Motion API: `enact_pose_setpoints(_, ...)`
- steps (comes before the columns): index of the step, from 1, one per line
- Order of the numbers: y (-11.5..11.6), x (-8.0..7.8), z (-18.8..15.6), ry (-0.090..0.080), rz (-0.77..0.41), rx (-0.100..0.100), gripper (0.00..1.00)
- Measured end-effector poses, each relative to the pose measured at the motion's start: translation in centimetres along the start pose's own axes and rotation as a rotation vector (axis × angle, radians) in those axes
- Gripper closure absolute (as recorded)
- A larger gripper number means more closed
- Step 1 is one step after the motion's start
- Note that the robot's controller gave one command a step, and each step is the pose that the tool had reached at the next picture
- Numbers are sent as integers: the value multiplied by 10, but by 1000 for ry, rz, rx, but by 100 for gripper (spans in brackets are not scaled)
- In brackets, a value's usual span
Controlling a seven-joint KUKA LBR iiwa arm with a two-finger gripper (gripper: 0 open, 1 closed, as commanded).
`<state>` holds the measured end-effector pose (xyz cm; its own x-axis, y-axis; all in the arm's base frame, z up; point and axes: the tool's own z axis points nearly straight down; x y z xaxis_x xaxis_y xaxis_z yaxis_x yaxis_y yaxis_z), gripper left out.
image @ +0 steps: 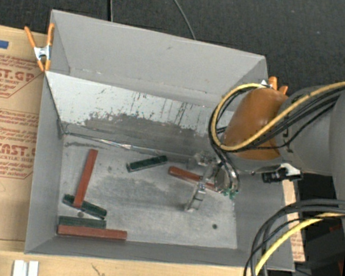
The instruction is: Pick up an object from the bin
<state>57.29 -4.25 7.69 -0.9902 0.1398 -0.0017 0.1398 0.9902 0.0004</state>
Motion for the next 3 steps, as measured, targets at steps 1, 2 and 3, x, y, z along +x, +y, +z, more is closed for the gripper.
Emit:
enact_pose_setpoints(1, 0, 0, 0, 0, 0, 0, 100)
enact_pose_setpoints(2, 0, 0, 0, 0, 0, 0, 100)
enact_pose_setpoints(3, -23, 29, -208, 1, 24, -1, 100)
